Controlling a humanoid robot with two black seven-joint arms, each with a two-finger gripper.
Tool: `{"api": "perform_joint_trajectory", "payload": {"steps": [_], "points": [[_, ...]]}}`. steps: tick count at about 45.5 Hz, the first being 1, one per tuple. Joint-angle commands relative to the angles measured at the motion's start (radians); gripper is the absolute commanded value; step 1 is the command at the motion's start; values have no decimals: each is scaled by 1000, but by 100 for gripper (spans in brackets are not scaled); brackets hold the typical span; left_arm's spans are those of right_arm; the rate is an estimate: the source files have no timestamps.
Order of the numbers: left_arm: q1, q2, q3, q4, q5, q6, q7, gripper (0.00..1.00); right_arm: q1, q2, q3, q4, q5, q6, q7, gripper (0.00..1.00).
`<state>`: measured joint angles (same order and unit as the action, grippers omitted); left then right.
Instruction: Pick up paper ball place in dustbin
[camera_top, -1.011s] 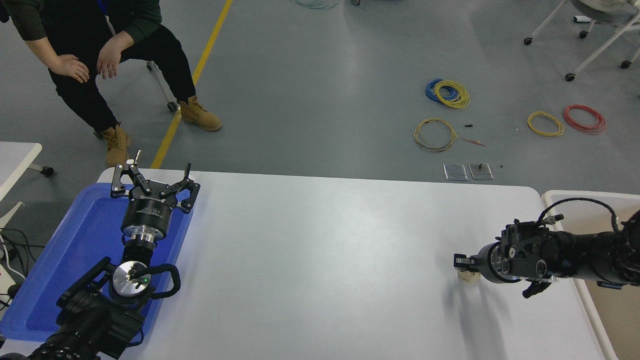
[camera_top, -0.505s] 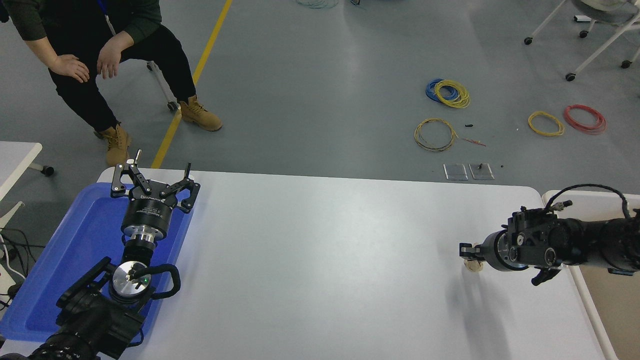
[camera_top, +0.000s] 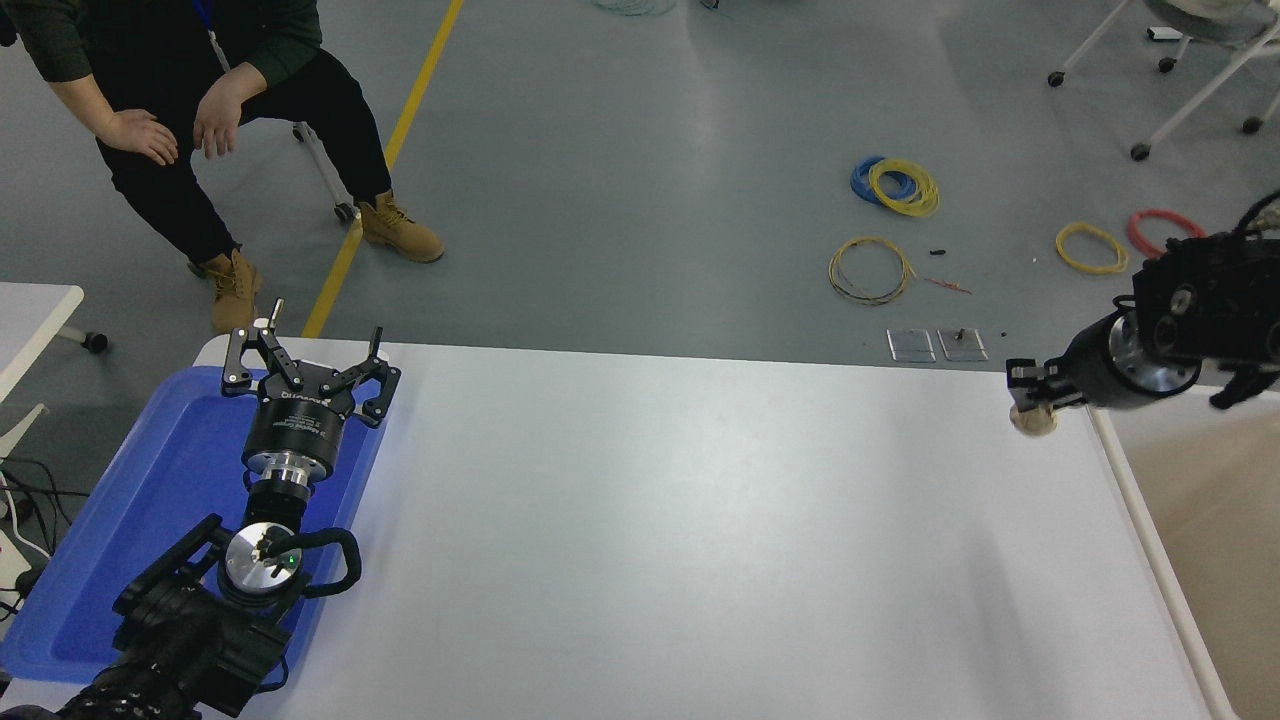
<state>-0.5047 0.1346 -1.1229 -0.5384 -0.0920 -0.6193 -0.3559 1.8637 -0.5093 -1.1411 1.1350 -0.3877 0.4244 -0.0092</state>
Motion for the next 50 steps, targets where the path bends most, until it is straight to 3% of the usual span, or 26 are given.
{"api": "perform_joint_trajectory", "payload": {"steps": [1,35,50], "points": [[2,0,0,0,0,1,0,100,291,-21,-80,55,-6,172,0,0],[0,0,0,0,0,1,0,100,414,-31,-120,117,-17,208,-2,0],[0,0,0,0,0,1,0,100,167,-74,-192,-10,-14,-79,-8,0]]}}
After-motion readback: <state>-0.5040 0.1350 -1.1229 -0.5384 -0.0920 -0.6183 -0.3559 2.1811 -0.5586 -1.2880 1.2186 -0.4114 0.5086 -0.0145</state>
